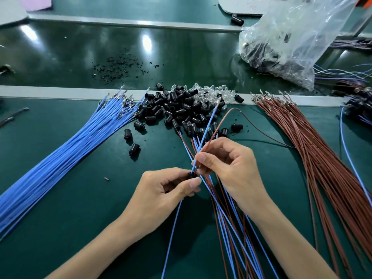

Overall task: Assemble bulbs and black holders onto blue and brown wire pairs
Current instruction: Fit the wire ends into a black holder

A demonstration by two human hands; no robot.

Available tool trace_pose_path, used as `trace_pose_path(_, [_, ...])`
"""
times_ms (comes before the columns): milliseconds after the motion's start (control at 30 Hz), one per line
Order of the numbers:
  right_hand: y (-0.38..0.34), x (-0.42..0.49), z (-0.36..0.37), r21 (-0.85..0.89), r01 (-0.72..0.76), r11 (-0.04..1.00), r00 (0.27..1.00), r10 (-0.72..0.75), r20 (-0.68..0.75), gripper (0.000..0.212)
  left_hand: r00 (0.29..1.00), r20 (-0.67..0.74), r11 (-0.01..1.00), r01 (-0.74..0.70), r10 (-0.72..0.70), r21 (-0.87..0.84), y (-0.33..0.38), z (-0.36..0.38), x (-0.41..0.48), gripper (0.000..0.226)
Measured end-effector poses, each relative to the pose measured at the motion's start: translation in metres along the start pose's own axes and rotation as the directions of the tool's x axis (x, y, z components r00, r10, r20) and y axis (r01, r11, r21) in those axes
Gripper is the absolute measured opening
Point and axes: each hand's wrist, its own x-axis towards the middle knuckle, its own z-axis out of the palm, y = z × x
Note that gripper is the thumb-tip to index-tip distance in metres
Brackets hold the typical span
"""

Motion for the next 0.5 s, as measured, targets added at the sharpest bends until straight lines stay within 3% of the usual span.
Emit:
trace_pose_path(300, [0.0009,0.0011,-0.0036,-0.043,-0.042,0.998,0.998,0.043,0.038,0.020,0.997,-0.077,1.000,-0.020,0.020,0.010,-0.0015,0.0015,0.0007,0.020])
trace_pose_path(500, [0.0063,-0.0001,0.0008,-0.059,-0.017,0.998,0.991,0.025,0.129,0.027,0.999,-0.038,0.999,-0.026,0.027,0.026,0.0008,0.0014,0.0008,0.017])
